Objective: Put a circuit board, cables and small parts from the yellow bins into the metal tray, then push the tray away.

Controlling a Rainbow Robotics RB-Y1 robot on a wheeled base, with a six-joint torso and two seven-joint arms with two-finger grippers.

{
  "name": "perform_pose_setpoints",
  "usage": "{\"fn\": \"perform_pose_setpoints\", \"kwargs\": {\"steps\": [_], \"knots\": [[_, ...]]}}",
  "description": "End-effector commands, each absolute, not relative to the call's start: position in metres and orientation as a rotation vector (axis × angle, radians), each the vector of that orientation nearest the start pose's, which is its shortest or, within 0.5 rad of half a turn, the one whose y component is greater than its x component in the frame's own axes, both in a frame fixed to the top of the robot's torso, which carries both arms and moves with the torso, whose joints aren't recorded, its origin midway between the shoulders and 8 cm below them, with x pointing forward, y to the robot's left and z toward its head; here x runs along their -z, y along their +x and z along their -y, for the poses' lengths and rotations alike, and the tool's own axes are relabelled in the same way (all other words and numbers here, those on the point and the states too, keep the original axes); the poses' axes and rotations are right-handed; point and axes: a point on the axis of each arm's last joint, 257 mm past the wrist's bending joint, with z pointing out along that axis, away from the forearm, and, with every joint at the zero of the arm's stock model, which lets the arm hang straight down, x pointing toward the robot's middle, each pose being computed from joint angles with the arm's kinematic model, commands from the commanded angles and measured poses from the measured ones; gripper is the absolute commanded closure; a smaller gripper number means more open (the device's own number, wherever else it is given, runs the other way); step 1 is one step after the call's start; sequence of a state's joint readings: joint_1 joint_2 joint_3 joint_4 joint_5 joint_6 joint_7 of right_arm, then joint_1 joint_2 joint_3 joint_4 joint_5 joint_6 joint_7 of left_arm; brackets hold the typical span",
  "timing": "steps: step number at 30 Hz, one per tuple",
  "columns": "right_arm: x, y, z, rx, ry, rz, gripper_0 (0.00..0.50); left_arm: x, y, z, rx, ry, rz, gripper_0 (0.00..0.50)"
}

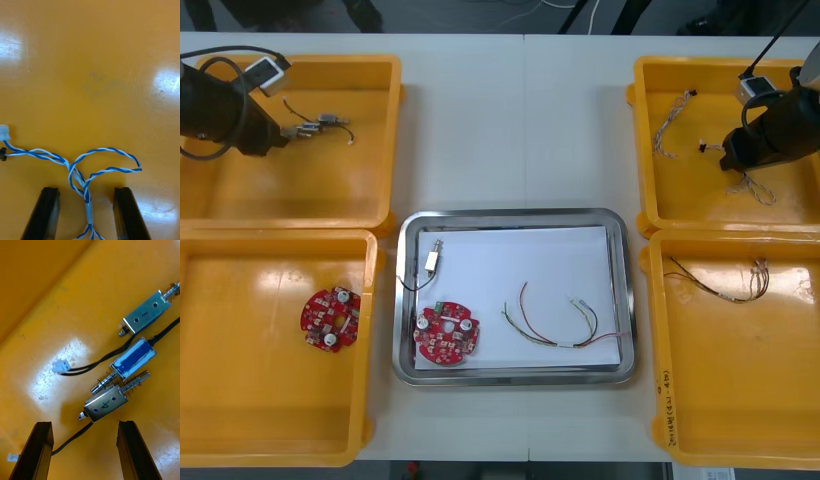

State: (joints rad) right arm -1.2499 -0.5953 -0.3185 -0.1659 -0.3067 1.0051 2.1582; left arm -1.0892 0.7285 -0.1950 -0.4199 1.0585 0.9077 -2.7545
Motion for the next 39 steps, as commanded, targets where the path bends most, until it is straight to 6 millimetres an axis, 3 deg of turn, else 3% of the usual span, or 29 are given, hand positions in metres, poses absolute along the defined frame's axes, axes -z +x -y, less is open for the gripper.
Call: {"fn": "perform_pose_setpoints", "kwargs": {"steps": [1, 4, 6, 12, 18, 26, 33, 36, 37, 38, 39], "knots": [[0.214, 0.636, 0.397, 0.070, -0.262, -2.570, 0.410, 0.181, 0.664, -0.398, -0.197, 0.854, -2.207, 0.000], [0.217, 0.635, 0.400, 0.068, -0.251, -2.569, 0.484, 0.182, 0.663, -0.398, -0.195, 0.853, -2.210, 0.000], [0.216, 0.635, 0.402, 0.073, -0.245, -2.566, 0.500, 0.182, 0.663, -0.398, -0.193, 0.850, -2.208, 0.000], [0.206, 0.638, 0.410, 0.102, -0.257, -2.552, 0.500, 0.188, 0.666, -0.392, -0.188, 0.840, -2.197, 0.000], [0.172, 0.640, 0.416, 0.168, -0.322, -2.559, 0.500, 0.184, 0.670, -0.392, -0.196, 0.827, -2.183, 0.000], [0.132, 0.624, 0.423, 0.219, -0.357, -2.602, 0.500, 0.190, 0.668, -0.387, -0.180, 0.833, -2.187, 0.000], [0.117, 0.598, 0.427, 0.218, -0.368, -2.619, 0.500, 0.193, 0.667, -0.385, -0.156, 0.818, -2.188, 0.000], [0.111, 0.584, 0.424, 0.213, -0.385, -2.641, 0.500, 0.194, 0.666, -0.385, -0.156, 0.818, -2.189, 0.074], [0.107, 0.579, 0.424, 0.209, -0.388, -2.646, 0.500, 0.194, 0.666, -0.385, -0.156, 0.818, -2.189, 0.132], [0.104, 0.573, 0.422, 0.208, -0.395, -2.653, 0.500, 0.195, 0.665, -0.386, -0.155, 0.817, -2.192, 0.223], [0.102, 0.570, 0.422, 0.208, -0.398, -2.655, 0.500, 0.195, 0.665, -0.385, -0.154, 0.816, -2.192, 0.272]]}}
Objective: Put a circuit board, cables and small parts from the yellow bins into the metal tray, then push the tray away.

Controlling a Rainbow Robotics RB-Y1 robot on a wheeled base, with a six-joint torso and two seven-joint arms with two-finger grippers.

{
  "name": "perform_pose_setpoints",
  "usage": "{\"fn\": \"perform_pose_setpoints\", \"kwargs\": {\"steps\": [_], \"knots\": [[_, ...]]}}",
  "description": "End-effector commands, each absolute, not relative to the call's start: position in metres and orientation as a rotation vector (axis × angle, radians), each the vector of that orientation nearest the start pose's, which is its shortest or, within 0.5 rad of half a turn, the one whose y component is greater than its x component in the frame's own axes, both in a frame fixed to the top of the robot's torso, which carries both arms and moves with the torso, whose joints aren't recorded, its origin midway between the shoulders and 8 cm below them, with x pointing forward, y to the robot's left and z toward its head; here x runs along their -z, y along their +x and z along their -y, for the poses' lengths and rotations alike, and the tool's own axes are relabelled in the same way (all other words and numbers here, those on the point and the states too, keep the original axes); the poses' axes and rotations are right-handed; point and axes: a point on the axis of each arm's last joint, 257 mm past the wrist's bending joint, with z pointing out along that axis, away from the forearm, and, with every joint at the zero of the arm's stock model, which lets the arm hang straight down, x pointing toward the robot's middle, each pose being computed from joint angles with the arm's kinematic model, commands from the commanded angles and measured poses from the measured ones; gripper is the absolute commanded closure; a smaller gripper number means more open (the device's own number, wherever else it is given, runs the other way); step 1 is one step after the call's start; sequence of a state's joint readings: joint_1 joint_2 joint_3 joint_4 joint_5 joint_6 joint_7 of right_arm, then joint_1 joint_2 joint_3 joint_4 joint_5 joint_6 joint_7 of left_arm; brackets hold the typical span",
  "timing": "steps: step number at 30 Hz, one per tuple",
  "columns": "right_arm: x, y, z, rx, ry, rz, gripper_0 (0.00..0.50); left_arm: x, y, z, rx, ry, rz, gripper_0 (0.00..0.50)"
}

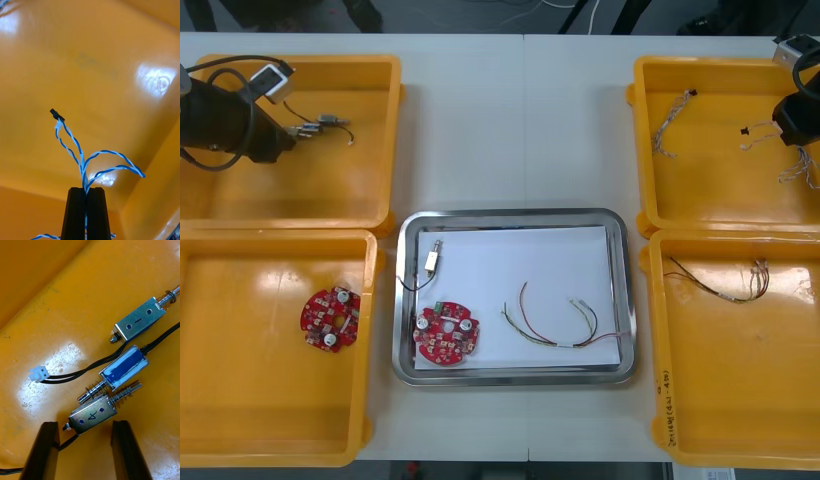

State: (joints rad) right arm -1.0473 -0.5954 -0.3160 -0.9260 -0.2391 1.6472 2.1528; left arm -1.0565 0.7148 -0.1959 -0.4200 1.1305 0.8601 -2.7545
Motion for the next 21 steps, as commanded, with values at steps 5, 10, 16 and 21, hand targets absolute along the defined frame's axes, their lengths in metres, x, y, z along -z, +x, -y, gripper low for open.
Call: {"fn": "perform_pose_setpoints", "kwargs": {"steps": [5, 10, 16, 21], "knots": [[0.088, 0.543, 0.414, 0.207, -0.425, -2.675, 0.500, 0.195, 0.665, -0.386, -0.152, 0.814, -2.193, 0.500], [0.077, 0.533, 0.417, 0.244, -0.422, -2.639, 0.500, 0.198, 0.664, -0.385, -0.141, 0.809, -2.196, 0.500], [0.068, 0.528, 0.417, 0.285, -0.430, -2.572, 0.500, 0.199, 0.660, -0.383, -0.114, 0.811, -2.207, 0.500], [0.061, 0.525, 0.402, 0.264, -0.493, -2.502, 0.500, 0.192, 0.654, -0.386, -0.085, 0.823, -2.219, 0.500]]}}
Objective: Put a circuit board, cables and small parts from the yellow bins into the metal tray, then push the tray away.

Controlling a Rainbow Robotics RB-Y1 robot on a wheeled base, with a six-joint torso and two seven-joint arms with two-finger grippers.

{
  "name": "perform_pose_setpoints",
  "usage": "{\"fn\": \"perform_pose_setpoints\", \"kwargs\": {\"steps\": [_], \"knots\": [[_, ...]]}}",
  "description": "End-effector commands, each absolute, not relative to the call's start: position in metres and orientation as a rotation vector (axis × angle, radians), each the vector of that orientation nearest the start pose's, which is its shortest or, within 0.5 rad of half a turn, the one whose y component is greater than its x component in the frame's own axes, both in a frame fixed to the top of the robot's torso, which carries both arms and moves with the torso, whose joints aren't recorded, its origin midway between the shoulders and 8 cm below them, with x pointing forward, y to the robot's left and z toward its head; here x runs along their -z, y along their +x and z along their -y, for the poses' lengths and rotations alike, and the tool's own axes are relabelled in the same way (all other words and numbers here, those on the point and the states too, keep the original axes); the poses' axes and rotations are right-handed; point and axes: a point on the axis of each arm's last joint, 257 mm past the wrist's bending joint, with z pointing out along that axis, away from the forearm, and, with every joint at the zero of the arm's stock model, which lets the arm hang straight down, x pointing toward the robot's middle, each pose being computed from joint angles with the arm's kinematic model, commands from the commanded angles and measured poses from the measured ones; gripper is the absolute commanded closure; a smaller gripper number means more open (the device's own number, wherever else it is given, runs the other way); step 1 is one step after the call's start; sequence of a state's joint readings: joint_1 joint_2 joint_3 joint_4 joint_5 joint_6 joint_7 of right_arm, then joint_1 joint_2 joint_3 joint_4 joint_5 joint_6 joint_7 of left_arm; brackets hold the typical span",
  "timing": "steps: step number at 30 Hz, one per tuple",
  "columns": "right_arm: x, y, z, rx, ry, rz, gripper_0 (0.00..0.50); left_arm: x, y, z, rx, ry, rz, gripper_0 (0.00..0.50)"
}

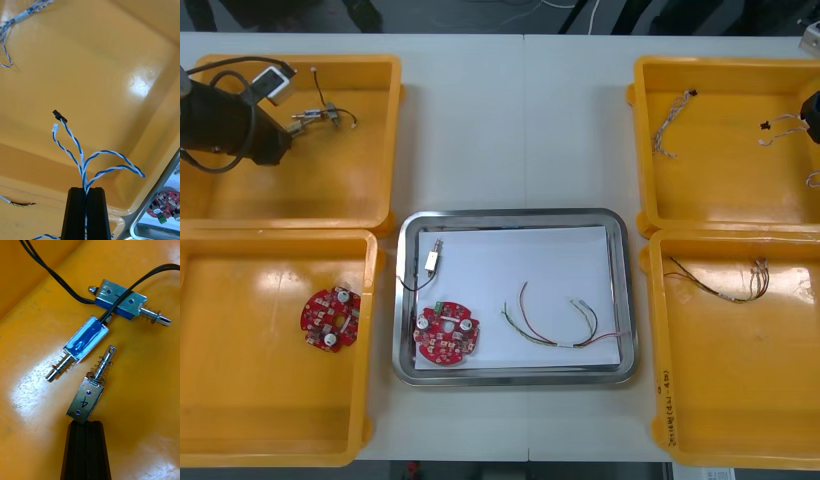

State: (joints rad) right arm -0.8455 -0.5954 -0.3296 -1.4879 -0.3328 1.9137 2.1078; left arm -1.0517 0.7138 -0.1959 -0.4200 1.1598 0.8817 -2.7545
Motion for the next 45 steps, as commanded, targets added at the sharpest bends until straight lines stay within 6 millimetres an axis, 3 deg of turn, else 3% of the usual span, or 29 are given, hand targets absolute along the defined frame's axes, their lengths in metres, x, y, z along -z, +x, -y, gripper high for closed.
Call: {"fn": "perform_pose_setpoints", "kwargs": {"steps": [1, 6, 18, 27, 29, 31, 32, 40, 45], "knots": [[0.060, 0.524, 0.400, 0.263, -0.503, -2.489, 0.500, 0.192, 0.652, -0.386, -0.079, 0.830, -2.223, 0.500], [0.054, 0.516, 0.379, 0.248, -0.600, -2.415, 0.500, 0.186, 0.645, -0.388, -0.065, 0.863, -2.233, 0.500], [0.058, 0.489, 0.284, 0.163, -0.981, -2.239, 0.500, 0.196, 0.614, -0.392, -0.003, 0.952, -2.330, 0.500], [0.069, 0.462, 0.226, 0.181, -1.270, -2.151, 0.500, 0.202, 0.608, -0.400, -0.022, 0.954, -2.370, 0.497], [0.073, 0.457, 0.217, 0.167, -1.312, -2.143, 0.500, 0.202, 0.607, -0.399, -0.016, 0.949, -2.371, 0.381], [0.077, 0.451, 0.204, 0.136, -1.362, -2.131, 0.500, 0.202, 0.608, -0.398, -0.007, 0.939, -2.371, 0.047], [0.077, 0.450, 0.201, 0.130, -1.372, -2.126, 0.500, 0.202, 0.608, -0.398, -0.007, 0.939, -2.371, 0.000], [0.084, 0.438, 0.161, 0.126, -1.560, -2.062, 0.500, 0.199, 0.605, -0.397, 0.017, 0.931, -2.377, 0.000], [0.096, 0.432, 0.148, 0.147, -1.641, -2.052, 0.500, 0.187, 0.601, -0.399, 0.018, 0.955, -2.377, 0.000]]}}
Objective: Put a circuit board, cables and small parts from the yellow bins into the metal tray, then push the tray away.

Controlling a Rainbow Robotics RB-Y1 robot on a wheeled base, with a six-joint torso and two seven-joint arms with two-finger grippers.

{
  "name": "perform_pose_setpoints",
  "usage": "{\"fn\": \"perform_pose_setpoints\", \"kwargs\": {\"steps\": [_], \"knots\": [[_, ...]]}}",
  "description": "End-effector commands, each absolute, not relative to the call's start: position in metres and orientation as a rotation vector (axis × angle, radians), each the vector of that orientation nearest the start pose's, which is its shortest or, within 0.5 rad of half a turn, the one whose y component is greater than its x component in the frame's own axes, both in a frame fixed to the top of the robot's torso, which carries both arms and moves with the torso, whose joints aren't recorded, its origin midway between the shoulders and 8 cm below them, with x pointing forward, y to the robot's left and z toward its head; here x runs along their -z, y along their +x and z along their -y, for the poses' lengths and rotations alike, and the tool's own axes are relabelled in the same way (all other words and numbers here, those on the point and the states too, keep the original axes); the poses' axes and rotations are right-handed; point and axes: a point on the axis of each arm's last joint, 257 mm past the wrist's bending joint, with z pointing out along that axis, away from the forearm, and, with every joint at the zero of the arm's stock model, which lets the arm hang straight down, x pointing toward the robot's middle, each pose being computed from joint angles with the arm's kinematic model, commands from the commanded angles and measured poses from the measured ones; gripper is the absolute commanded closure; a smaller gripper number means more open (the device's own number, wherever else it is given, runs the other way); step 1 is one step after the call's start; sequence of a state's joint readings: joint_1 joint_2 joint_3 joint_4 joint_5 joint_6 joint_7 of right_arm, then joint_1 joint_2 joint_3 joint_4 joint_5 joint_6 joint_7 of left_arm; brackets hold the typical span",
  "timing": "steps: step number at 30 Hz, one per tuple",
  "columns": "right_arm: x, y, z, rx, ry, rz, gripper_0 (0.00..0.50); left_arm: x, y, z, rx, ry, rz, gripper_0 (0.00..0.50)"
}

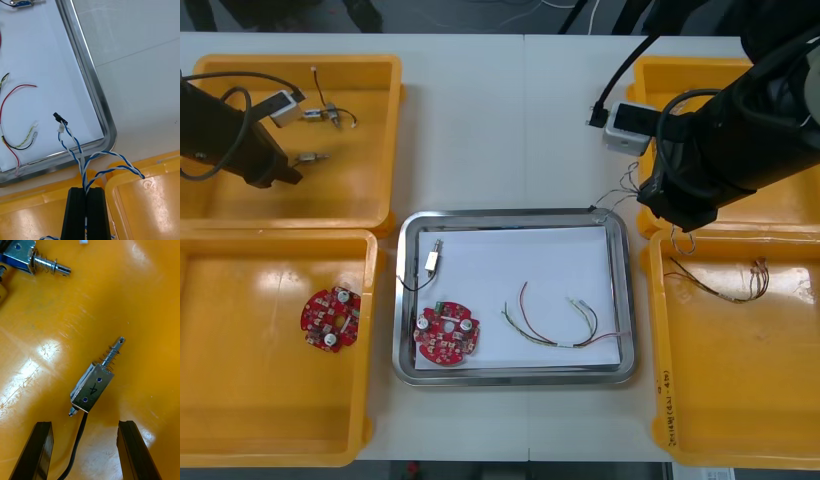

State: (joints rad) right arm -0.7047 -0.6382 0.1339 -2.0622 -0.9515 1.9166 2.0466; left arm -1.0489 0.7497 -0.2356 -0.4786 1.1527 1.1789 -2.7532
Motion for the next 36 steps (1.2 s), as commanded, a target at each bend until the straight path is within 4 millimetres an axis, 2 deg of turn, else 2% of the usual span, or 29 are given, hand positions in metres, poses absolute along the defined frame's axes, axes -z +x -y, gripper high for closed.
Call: {"fn": "perform_pose_setpoints", "kwargs": {"steps": [1, 5, 12, 20, 27, 36], "knots": [[0.100, 0.431, 0.146, 0.154, -1.658, -2.053, 0.500, 0.183, 0.600, -0.399, 0.017, 0.965, -2.380, 0.000], [0.108, 0.429, 0.138, 0.190, -1.705, -2.040, 0.500, 0.169, 0.598, -0.405, -0.014, 0.991, -2.380, 0.000], [0.119, 0.430, 0.109, 0.235, -1.752, -1.997, 0.500, 0.137, 0.597, -0.415, -0.167, 1.099, -2.372, 0.000], [0.137, 0.433, 0.076, 0.238, -1.798, -1.970, 0.500, 0.100, 0.590, -0.399, -0.268, 1.049, -2.436, 0.000], [0.162, 0.433, 0.058, 0.182, -1.831, -1.985, 0.500, 0.092, 0.589, -0.389, -0.293, 1.093, -2.414, 0.000], [0.194, 0.436, 0.034, 0.172, -1.861, -1.954, 0.500, 0.091, 0.599, -0.376, -0.379, 1.298, -2.305, 0.000]]}}
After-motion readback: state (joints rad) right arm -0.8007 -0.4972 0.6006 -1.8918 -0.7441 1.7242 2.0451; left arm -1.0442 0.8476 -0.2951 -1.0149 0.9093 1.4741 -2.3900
